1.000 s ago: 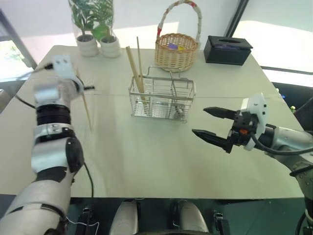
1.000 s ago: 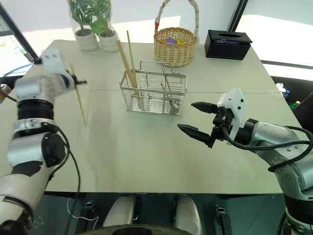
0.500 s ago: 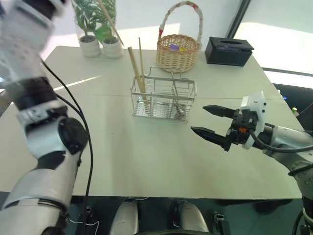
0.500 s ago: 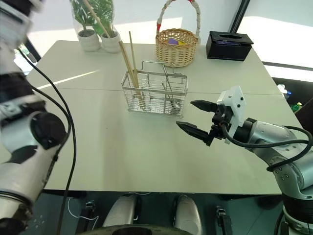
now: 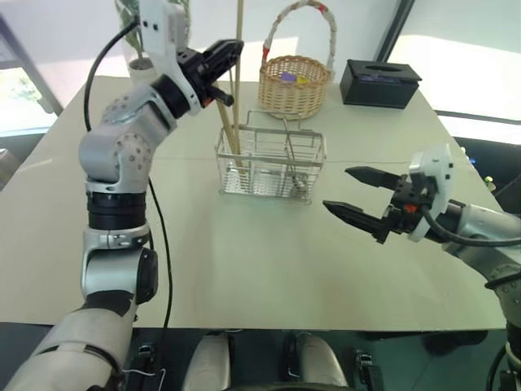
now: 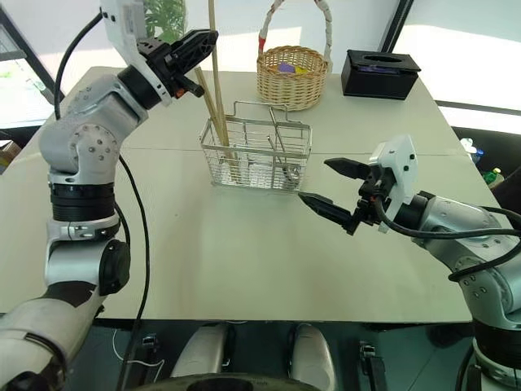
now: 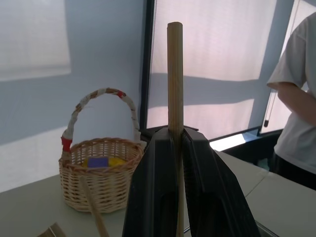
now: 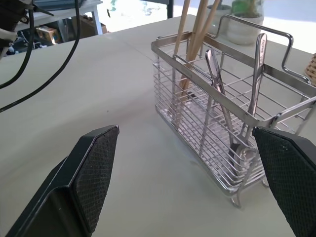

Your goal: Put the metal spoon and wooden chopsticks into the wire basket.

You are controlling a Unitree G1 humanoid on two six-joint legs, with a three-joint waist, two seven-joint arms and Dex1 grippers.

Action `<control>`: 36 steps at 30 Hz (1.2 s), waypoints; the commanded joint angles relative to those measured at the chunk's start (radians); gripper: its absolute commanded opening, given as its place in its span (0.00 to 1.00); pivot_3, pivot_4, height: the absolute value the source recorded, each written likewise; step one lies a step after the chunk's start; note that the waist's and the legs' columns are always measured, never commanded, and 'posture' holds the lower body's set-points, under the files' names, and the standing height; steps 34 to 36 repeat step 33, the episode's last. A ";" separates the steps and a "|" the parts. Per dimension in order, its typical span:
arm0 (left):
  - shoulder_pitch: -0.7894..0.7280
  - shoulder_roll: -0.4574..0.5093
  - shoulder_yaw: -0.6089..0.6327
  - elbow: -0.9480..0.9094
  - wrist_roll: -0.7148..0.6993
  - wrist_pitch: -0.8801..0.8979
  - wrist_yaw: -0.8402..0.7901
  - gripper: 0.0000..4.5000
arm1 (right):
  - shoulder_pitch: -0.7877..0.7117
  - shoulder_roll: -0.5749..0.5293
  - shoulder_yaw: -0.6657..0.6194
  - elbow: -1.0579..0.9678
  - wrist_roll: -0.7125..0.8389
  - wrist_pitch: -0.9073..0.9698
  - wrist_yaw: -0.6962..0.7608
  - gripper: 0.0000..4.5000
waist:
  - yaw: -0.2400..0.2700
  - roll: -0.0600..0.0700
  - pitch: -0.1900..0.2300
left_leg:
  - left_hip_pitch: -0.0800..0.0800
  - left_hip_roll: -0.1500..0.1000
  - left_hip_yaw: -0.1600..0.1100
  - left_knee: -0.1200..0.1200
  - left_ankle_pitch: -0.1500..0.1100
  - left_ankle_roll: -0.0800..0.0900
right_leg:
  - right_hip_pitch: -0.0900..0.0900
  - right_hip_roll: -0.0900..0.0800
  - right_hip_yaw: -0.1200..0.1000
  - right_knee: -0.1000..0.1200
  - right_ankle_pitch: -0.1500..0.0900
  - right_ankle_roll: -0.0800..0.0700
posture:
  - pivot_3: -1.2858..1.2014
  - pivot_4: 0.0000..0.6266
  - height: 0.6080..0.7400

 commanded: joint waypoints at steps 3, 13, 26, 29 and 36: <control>0.024 -0.005 -0.022 -0.012 0.044 -0.058 -0.021 0.01 | 0.001 -0.001 -0.032 -0.027 0.021 -0.003 -0.014 1.00 | 0.000 0.000 0.000 | 0.000 0.000 0.000 0.000 0.000 0.000 | 0.000 0.000 0.000 0.000 0.000 0.000 | 0.52 0.24 0.79; 0.080 -0.042 0.049 -0.111 -0.042 0.029 0.045 0.98 | -0.019 -0.012 -0.031 0.000 0.025 -0.009 -0.013 1.00 | -0.001 0.000 0.000 | 0.000 0.000 0.000 0.000 0.000 0.000 | 0.000 0.000 0.000 0.000 0.000 0.000 | 0.52 0.24 0.79; 0.253 0.565 0.047 -0.156 -0.066 0.043 -0.555 0.98 | -0.062 -0.084 -0.049 0.130 -0.062 -0.071 0.100 1.00 | -0.008 0.005 0.001 | 0.000 0.000 0.001 -0.001 0.000 0.000 | -0.002 0.000 0.000 0.001 -0.003 -0.005 | 0.52 0.24 0.79; 0.357 0.690 0.044 -0.152 -0.034 -0.016 -0.691 0.98 | -0.079 -0.113 -0.048 0.197 -0.106 -0.109 0.147 1.00 | 0.000 0.005 0.002 | -0.001 0.001 0.001 -0.001 0.000 0.001 | -0.003 0.000 0.000 0.001 -0.003 -0.006 | 0.52 0.24 0.79; 0.478 0.753 0.057 -0.158 0.019 -0.121 -0.766 0.98 | -0.103 -0.119 -0.031 0.264 -0.150 -0.143 0.184 1.00 | 0.001 0.006 0.003 | 0.000 0.001 0.001 -0.001 -0.001 0.000 | -0.006 -0.001 0.000 -0.002 -0.005 -0.008 | 0.52 0.24 0.79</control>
